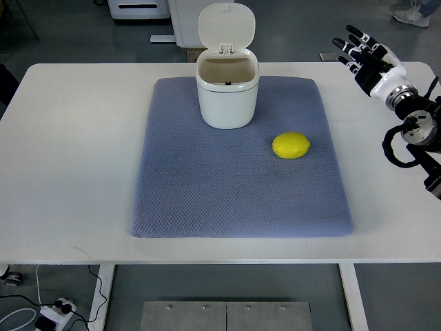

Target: Put lemon in trash with right hand

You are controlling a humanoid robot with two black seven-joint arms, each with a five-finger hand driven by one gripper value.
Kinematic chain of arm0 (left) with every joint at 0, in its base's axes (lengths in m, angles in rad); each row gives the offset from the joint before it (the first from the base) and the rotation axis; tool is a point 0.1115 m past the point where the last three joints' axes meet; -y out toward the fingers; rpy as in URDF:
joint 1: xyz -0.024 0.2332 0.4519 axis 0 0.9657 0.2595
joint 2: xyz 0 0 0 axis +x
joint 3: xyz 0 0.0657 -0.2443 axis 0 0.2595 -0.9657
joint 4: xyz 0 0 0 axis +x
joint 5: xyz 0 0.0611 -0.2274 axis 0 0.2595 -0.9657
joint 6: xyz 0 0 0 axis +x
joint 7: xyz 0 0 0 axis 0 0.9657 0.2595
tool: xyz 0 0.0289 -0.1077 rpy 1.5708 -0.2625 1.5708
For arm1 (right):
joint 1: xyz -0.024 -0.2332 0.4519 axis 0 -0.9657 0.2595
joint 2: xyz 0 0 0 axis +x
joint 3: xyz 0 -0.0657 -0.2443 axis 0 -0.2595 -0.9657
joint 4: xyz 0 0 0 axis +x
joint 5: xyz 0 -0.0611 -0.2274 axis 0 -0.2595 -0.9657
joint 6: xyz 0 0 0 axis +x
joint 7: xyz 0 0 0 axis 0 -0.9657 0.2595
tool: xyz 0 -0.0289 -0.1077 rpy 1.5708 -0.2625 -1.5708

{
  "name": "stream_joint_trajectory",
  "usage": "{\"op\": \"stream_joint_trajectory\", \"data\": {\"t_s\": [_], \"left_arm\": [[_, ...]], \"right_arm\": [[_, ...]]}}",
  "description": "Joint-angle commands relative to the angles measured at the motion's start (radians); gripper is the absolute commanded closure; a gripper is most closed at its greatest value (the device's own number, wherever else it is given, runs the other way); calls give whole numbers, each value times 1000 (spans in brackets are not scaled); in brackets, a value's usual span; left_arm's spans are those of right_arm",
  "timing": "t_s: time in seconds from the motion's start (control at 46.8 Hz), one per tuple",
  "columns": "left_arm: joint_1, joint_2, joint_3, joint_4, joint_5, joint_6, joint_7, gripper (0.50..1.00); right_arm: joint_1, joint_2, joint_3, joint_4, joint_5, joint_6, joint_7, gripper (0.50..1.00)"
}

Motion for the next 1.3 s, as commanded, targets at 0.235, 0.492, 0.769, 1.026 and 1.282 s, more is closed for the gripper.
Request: {"op": "stream_joint_trajectory", "data": {"t_s": [0.235,0.492,0.769,1.026,1.282], "left_arm": [[0,0,0,0,0,0,0,500],[0,0,0,0,0,0,0,500],[0,0,0,0,0,0,0,500],[0,0,0,0,0,0,0,500],[0,0,0,0,0,0,0,500]], "right_arm": [[10,-6,2,-1,0,0,1,500],[33,-10,3,-8,0,-9,1,500],[63,-18,2,-14,0,-9,1,500],[68,-12,-5,-14,0,3,-12,500],[39,-26,0,92,0,-8,6,500]]}}
